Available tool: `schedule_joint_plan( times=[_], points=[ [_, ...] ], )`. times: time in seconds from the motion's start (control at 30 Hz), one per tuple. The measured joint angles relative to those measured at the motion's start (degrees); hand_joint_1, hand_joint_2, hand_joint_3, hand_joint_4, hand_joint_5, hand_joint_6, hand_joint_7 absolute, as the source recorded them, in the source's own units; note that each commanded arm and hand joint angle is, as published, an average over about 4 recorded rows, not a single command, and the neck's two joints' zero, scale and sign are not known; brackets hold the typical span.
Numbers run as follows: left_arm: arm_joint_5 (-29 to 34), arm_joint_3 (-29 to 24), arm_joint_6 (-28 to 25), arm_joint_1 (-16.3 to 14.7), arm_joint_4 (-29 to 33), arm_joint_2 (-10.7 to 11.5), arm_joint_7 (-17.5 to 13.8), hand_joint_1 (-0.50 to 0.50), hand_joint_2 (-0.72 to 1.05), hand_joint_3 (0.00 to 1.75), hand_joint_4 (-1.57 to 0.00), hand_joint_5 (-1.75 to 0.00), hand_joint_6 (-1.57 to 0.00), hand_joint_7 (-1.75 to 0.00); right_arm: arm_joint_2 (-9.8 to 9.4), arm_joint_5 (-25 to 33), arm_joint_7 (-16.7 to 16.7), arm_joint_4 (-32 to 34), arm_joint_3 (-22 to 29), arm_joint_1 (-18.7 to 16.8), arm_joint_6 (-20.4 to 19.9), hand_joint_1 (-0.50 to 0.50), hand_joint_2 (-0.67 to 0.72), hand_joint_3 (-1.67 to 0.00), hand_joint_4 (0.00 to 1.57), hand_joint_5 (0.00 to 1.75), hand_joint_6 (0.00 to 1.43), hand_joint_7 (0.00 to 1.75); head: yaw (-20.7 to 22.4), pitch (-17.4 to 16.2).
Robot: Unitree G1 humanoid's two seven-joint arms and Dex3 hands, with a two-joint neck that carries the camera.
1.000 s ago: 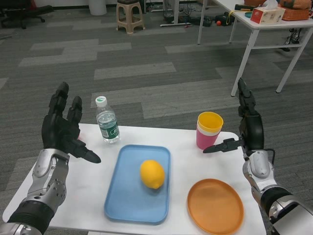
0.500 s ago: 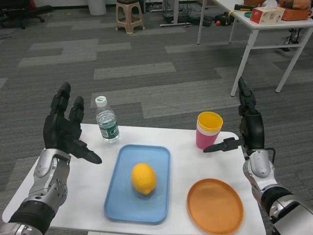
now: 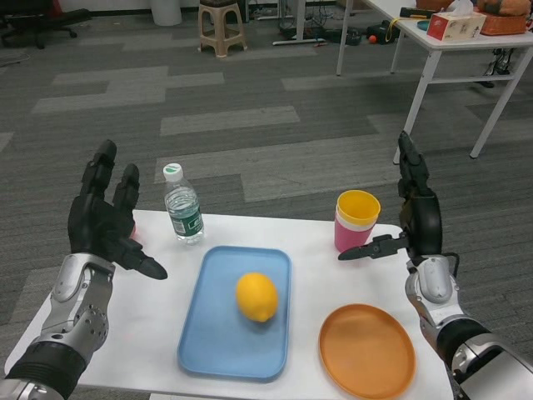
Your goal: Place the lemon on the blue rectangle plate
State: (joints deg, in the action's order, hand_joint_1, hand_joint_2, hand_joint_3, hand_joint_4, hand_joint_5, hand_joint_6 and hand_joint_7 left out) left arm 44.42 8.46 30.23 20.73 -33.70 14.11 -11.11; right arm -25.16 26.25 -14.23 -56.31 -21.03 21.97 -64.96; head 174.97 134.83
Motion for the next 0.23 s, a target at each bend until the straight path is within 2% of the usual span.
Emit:
schedule_joint_plan(
  times=[0.23],
  points=[
    [0.0, 0.1, 0.0, -0.4, 0.0, 0.0, 0.0, -0.48, -0.72, 0.09, 0.0, 0.0, 0.0, -0.12, 0.0, 0.0, 0.0, 0.1, 0.0, 0.0, 0.0, -0.25, 0.03, 0.0, 0.0, 0.0, 0.0, 0.0, 0.1, -0.2]
  ],
)
